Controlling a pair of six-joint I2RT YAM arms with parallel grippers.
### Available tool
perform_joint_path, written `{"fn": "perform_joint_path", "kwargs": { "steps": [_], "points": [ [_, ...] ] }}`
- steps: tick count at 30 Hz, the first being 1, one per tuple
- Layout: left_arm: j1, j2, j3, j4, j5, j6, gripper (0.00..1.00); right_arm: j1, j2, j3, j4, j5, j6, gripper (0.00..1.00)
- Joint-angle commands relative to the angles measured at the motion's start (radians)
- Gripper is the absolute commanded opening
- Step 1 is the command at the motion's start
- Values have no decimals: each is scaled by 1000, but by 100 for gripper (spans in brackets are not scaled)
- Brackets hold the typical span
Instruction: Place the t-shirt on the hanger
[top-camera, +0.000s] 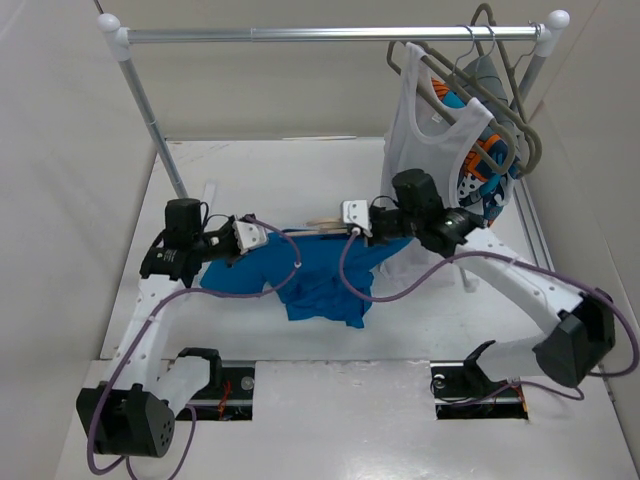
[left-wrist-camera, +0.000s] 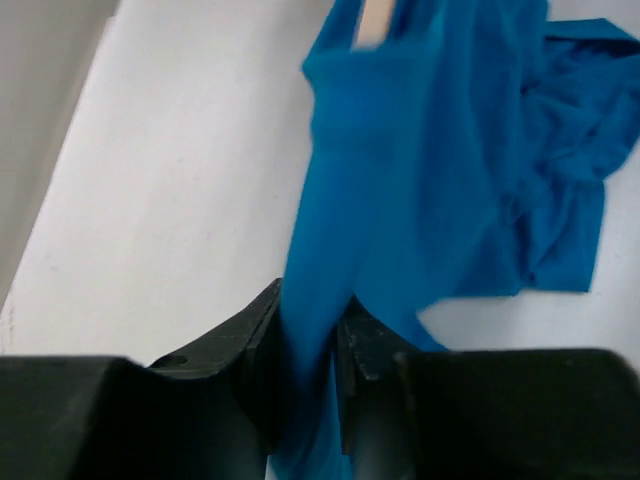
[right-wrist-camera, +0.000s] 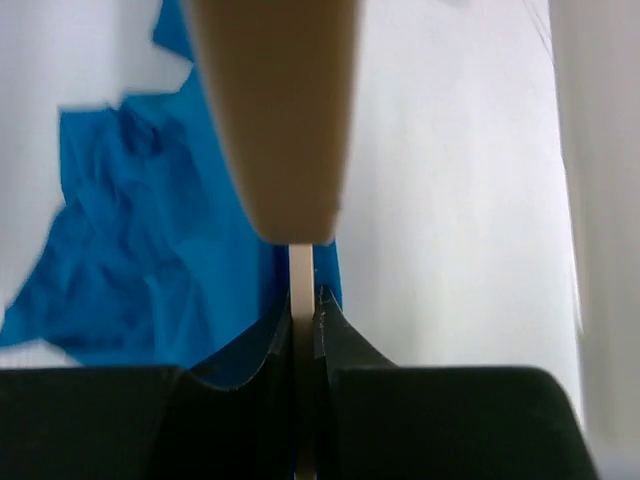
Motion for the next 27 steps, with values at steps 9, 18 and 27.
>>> {"fn": "perform_joint_path", "kwargs": {
  "steps": [9, 18, 27],
  "points": [
    [9, -3, 55, 231, 8, -287, 99, -38, -167, 20, -134, 159, 111, 0],
    [0, -106, 86, 465, -182, -584, 99, -37, -77, 312, -177, 344, 308, 0],
    [0, -135, 193, 356, -247, -837, 99, 27, 1, 536, 126, 688, 619, 0]
  ]
}}
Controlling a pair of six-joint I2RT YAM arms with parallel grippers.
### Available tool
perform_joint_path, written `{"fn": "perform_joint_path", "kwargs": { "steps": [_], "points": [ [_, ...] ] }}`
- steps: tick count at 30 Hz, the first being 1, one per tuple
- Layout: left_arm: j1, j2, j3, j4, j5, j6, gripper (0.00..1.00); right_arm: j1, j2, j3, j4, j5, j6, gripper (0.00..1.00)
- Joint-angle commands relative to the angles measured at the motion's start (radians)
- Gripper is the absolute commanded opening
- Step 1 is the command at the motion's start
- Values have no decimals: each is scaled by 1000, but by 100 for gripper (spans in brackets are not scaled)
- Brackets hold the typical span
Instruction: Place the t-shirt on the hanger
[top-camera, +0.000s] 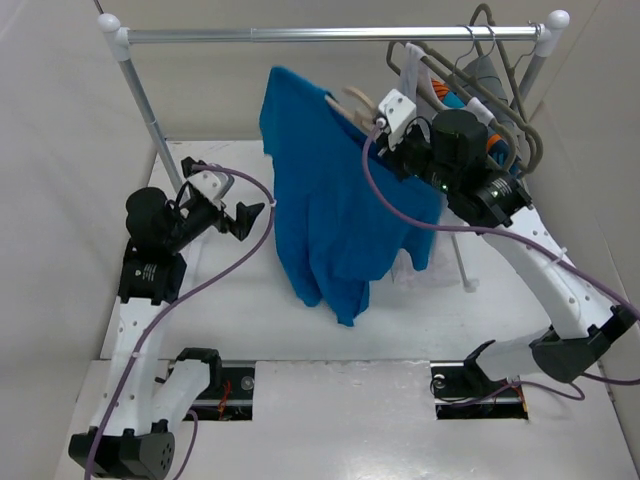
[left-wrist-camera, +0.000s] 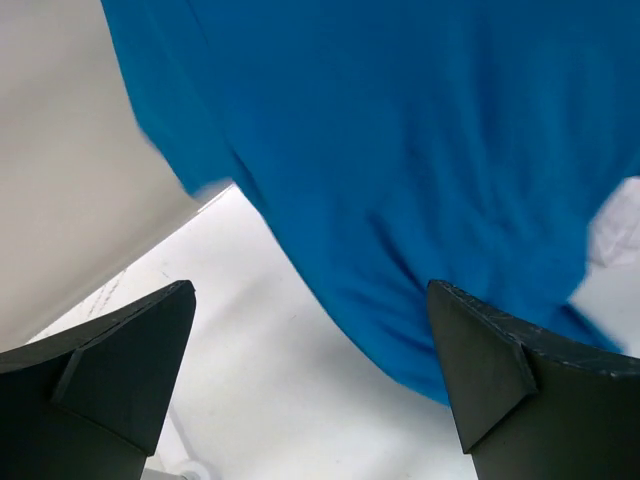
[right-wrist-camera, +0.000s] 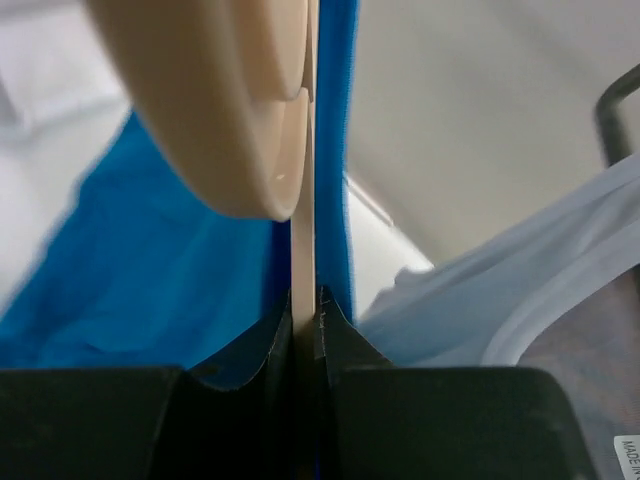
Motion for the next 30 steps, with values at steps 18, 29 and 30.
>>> {"fn": "perform_joint_path", "kwargs": {
  "steps": [18, 29, 30],
  "points": [
    [-60, 120, 124, -475, -264, 149, 99, 276, 455, -17, 583, 366, 818, 0],
    [-60, 48, -51, -315, -126, 307, 99, 297, 593, 56, 775, 260, 974, 0],
    [-60, 29, -67, -286, -99, 307, 99, 297, 593, 56, 815, 260, 989, 0]
  ]
}}
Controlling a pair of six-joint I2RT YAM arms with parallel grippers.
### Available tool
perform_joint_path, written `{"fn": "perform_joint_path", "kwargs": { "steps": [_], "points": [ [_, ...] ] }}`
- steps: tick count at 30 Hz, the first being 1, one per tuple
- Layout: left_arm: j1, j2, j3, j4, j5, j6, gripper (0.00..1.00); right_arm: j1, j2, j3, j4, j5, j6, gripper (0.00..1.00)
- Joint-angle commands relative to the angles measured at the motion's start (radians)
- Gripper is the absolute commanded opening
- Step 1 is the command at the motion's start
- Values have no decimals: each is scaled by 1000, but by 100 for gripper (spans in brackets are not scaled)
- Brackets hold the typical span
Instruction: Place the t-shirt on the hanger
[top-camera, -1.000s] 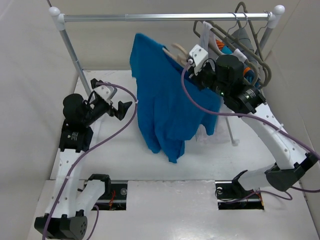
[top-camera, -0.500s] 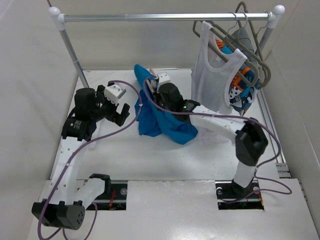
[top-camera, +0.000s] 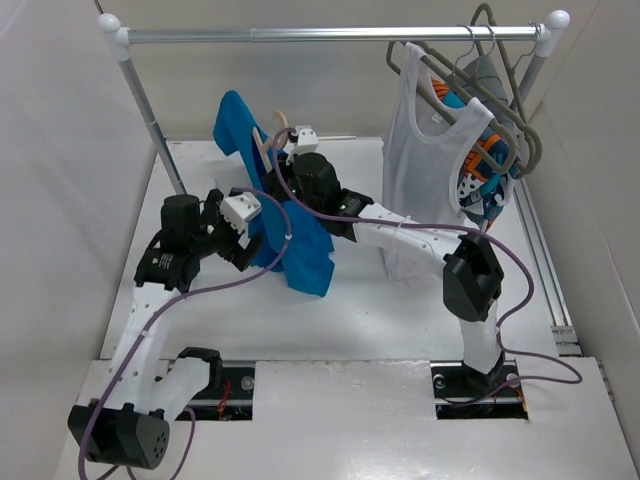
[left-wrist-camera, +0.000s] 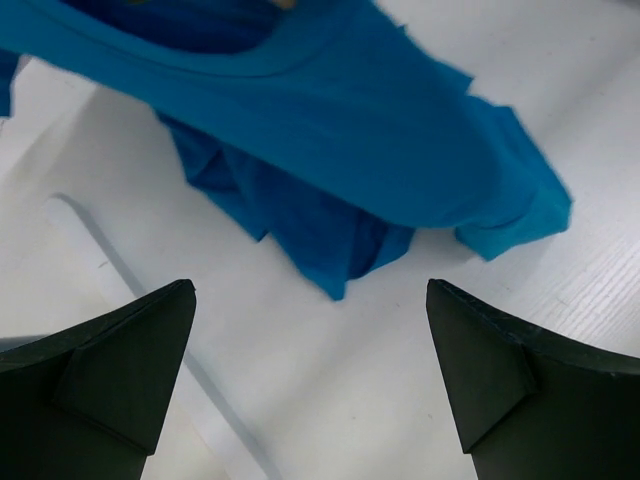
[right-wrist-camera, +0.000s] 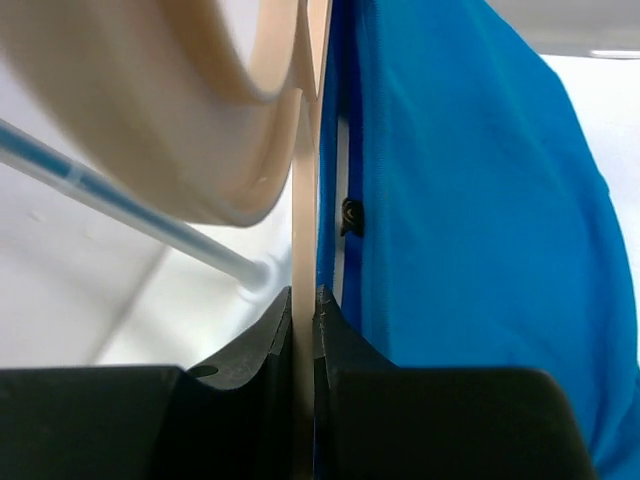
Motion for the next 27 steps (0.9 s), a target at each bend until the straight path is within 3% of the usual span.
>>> {"fn": "perform_joint_path", "kwargs": {
  "steps": [1, 6, 8, 12, 16, 21, 27],
  "points": [
    [-2, -91, -49, 147, 138, 34, 99, 9, 0, 9, 226, -44, 119, 0],
    [-2, -232, -202, 485, 255, -124, 99, 9, 9, -2, 340, -35, 245, 0],
    [-2, -232, -226, 552, 255, -227, 99, 18, 18, -11, 394, -35, 279, 0],
    [-2, -232, -264, 617, 279, -264, 99, 27, 38, -11, 443, -16, 314, 0],
    [-56, -232, -278, 645, 166, -223, 99, 36, 38, -11, 443, -7, 314, 0],
    [-203, -160, -287, 600, -203, -79, 99, 56, 47, -11, 434, 2, 324, 0],
    [-243, -141, -299, 626, -437, -54, 99, 66, 47, -32, 414, 2, 324, 0]
  ]
}}
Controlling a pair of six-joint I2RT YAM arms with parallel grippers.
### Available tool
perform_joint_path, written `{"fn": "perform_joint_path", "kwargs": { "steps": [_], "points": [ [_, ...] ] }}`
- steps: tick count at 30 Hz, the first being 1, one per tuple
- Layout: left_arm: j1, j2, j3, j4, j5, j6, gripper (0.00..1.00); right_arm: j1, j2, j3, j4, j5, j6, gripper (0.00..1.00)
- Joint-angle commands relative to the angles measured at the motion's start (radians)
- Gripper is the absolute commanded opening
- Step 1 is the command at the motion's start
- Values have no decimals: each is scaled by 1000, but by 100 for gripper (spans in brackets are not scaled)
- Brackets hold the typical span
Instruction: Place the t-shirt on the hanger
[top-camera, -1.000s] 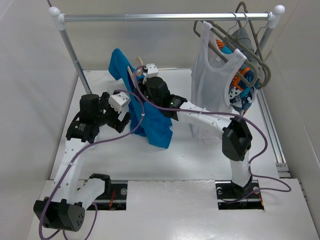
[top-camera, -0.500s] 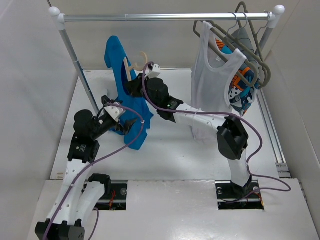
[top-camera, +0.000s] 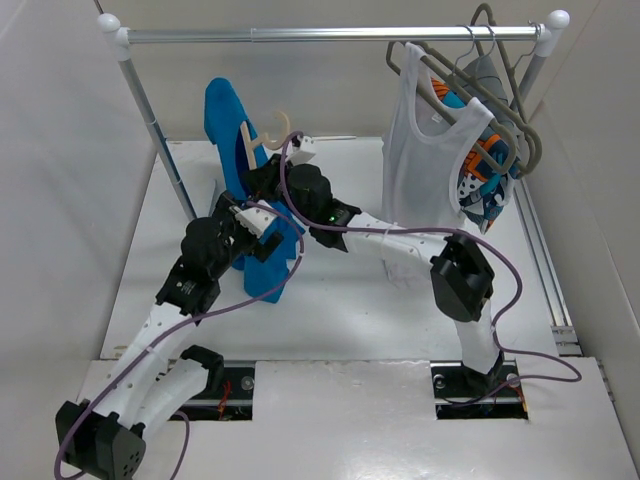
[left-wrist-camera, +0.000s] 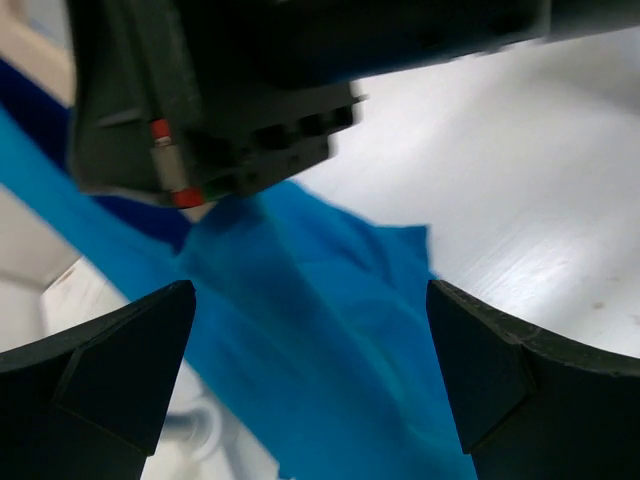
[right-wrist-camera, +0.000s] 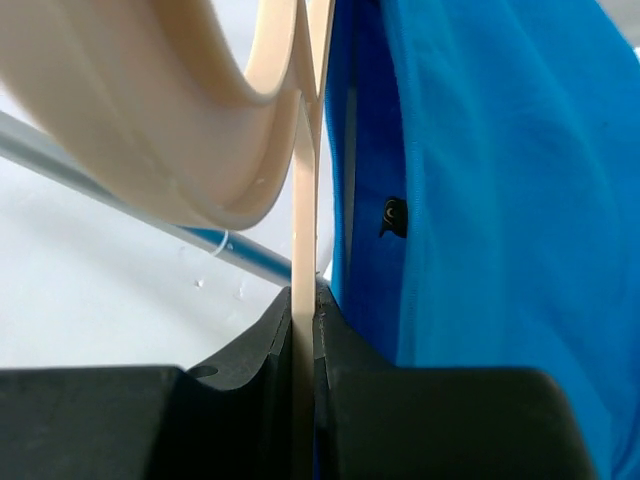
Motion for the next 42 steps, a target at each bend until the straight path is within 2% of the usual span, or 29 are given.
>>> {"fn": "perform_joint_path", "kwargs": {
  "steps": [1, 6, 7, 8, 9, 10, 11, 14, 16, 20, 21, 22, 25, 26, 27, 31, 36, 37, 42],
  "points": [
    [-6, 7, -8, 59, -218, 41, 99, 23, -9, -3, 109, 1, 20, 0],
    [-6, 7, -29, 50, -278, 80, 99, 23, -9, -15, 97, 1, 20, 0],
    [-6, 7, -40, 50, -291, 80, 98, 23, -9, -15, 97, -8, 20, 0],
    [-6, 7, -40, 50, -291, 80, 92, 23, -9, -15, 97, -17, 20, 0],
    [-6, 7, -40, 50, -291, 80, 83, 23, -9, -15, 97, -17, 20, 0],
    [-6, 7, -29, 38, -291, 80, 62, 32, -9, -24, 97, -17, 20, 0],
    [-6, 7, -20, 21, -291, 80, 48, 32, -9, -24, 97, -17, 20, 0],
    [-6, 7, -11, -26, -266, 71, 13, 32, -20, -35, 85, -26, 11, 0],
    [-6, 7, -11, -54, -254, 49, 1, 32, -20, -26, 56, -60, -18, 0],
    [-6, 16, 21, -108, -225, -38, 0, 11, -29, -41, 47, -118, -75, 0],
    [-6, 7, 30, -123, -201, -62, 0, 1, -29, -41, 47, -131, -90, 4],
    [-6, 7, 47, -123, -184, -89, 0, 1, -40, -50, 47, -164, -115, 28],
    [3, -2, 81, -145, -139, -200, 0, -25, -61, -34, 10, -218, -260, 79],
    [3, -2, 81, -145, -127, -230, 0, -34, -61, -24, -28, -218, -303, 100],
    [3, -2, 95, -145, -127, -280, 0, -34, -87, -14, -42, -229, -392, 100],
    [29, -2, 104, -133, -96, -349, 0, -55, -152, -68, -55, -247, -524, 100],
    [48, -2, 95, -114, -105, -403, 0, -86, -198, -118, -55, -352, -650, 100],
    [48, -2, 95, -105, -105, -412, 0, -86, -211, -118, -55, -372, -715, 100],
    [69, -14, 104, -105, -131, -426, 0, -86, -311, -136, -167, -399, -935, 100]
  ]
}}
